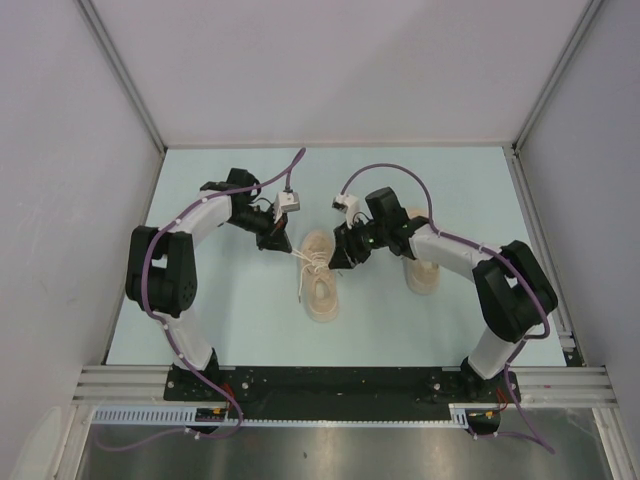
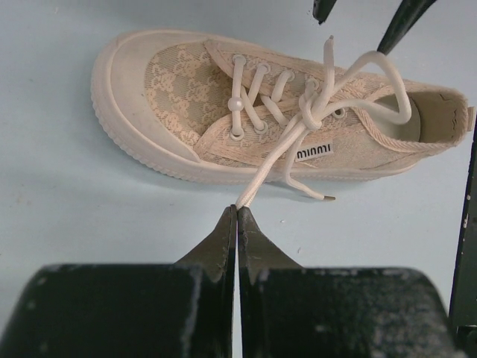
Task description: Tie the shoes
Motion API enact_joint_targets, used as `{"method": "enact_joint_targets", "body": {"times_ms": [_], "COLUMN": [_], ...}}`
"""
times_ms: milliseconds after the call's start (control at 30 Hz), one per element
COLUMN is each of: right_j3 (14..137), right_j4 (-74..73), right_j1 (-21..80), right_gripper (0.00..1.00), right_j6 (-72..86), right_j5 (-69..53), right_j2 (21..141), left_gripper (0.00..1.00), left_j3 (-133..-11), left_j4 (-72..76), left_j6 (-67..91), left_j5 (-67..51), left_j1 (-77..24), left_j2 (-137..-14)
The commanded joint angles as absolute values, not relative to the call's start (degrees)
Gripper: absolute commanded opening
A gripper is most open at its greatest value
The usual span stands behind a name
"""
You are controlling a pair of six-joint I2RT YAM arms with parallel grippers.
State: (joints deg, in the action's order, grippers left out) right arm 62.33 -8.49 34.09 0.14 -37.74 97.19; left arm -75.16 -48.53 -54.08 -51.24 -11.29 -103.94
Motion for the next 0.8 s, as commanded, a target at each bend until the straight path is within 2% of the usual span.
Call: {"method": "enact_joint_targets", "body": {"times_ms": [0,600,767], "right_j3": [65.21,65.57,65.57], "right_j4": [-6.24,-11.6,-9.06], "right_j1": [34.98,35.68,37.09], "right_gripper": [0.47,0.47,0.46], "right_j6": [-0.53,-5.01,-4.31], "right_j5": [-39.64,-45.09,-42.02], "right_j2": [98.17,94.92,95.89], "left_gripper": [0.0,0.0,0.0], "left_j3": [-77.52,-77.34,-77.25], "left_j4": [-47.37,-47.02,-46.93], "left_j6": [-55.81,-55.46,-55.2], "left_j5": [-53.7,-53.96,-54.05], "left_j1": [-11.16,-11.25,-11.25], "left_j2": [-104.15,-104.24,-104.24]}}
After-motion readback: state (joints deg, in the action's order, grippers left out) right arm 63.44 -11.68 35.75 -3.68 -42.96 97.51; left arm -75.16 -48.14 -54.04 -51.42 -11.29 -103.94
